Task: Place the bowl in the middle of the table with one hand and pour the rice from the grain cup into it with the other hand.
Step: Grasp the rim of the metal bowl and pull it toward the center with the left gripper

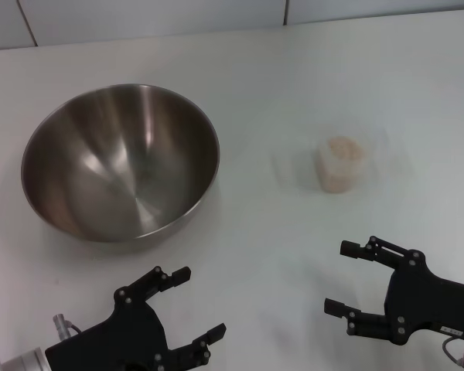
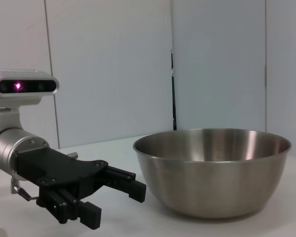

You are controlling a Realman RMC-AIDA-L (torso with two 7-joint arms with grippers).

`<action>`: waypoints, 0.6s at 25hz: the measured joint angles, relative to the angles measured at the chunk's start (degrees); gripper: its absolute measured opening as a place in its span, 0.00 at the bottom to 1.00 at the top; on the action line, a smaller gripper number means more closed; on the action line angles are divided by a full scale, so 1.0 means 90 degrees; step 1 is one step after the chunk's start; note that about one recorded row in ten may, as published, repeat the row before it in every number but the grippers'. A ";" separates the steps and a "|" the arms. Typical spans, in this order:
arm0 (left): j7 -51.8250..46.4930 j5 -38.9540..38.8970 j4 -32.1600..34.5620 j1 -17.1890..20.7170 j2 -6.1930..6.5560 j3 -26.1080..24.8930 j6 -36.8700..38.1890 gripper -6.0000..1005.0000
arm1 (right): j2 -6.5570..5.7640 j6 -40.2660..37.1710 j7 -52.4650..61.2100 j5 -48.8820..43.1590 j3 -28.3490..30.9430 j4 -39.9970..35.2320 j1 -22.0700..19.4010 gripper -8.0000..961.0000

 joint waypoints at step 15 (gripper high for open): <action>-0.0375 -0.0376 0.0982 0.0389 0.0016 -0.0542 0.0521 0.83 | 0.0002 -0.0043 0.0000 0.0000 0.0000 -0.0015 0.0022 0.86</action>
